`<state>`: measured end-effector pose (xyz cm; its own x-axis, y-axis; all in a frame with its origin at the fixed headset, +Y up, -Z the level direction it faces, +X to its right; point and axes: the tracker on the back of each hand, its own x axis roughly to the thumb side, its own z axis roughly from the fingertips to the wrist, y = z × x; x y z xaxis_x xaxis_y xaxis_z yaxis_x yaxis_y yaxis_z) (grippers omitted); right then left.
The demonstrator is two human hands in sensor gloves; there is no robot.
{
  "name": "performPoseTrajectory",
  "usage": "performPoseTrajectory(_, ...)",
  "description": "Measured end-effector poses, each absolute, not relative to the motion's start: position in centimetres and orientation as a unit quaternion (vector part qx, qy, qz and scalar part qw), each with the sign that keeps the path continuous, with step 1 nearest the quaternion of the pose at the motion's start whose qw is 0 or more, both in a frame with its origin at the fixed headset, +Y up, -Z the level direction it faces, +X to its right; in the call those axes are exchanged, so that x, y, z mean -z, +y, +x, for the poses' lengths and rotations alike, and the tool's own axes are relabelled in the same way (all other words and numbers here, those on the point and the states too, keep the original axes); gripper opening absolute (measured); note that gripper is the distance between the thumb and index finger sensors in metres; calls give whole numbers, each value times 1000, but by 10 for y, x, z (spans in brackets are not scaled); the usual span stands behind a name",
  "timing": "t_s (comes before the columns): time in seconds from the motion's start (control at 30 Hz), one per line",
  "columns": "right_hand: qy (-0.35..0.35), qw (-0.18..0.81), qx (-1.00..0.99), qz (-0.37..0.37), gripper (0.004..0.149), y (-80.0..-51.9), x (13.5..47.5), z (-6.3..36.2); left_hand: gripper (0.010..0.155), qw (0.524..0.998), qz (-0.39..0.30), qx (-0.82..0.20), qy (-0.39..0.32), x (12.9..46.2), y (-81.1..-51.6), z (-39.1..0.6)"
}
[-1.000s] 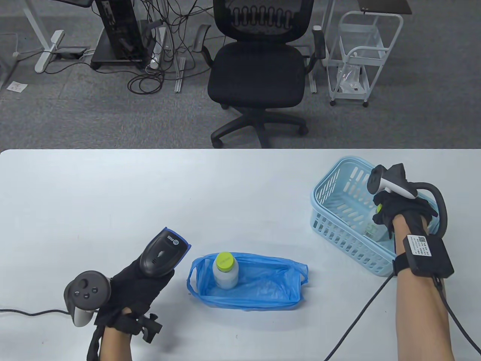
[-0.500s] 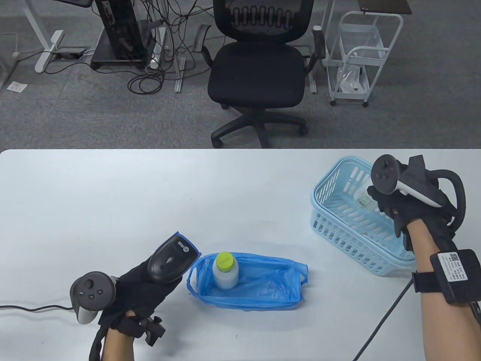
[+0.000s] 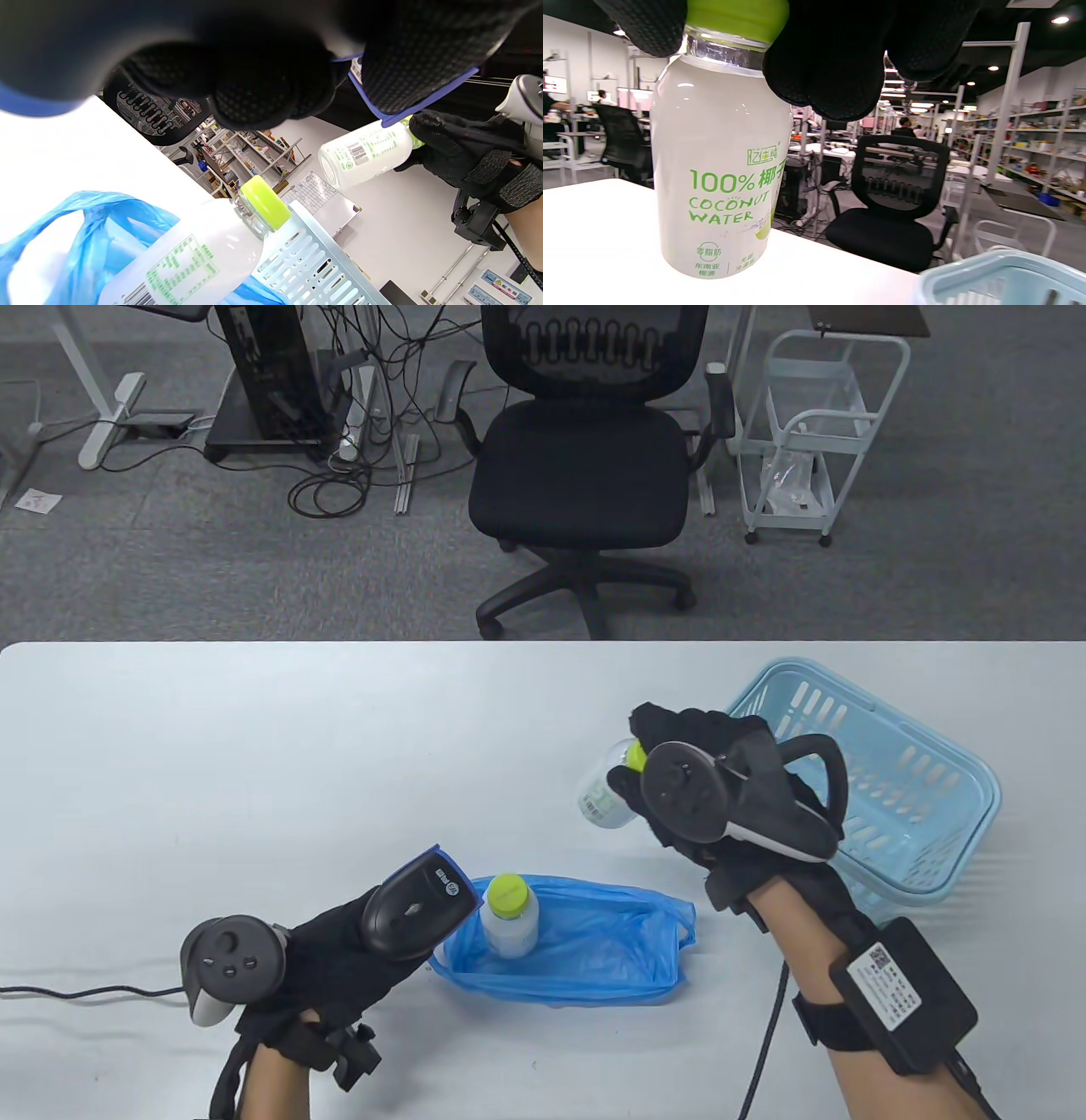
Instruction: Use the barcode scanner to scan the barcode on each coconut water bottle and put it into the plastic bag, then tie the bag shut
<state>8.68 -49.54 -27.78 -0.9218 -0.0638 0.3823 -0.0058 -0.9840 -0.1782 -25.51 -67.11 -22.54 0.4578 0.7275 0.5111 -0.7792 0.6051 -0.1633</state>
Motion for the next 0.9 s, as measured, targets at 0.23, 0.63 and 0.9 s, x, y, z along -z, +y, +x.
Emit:
performPoseTrajectory(0.23, 116, 7, 973, -200, 70, -498, 266, 61, 44, 852, 40, -442, -277, 229, -672, -256)
performPoseTrajectory(0.63, 95, 3, 977, -190, 71, -506, 263, 67, 44, 859, 45, -437, -264, 229, -675, -257)
performPoseTrajectory(0.9, 21, 31, 979, -202, 70, -580, 254, 92, 46, 869, 55, -446, -208, 234, -688, -269)
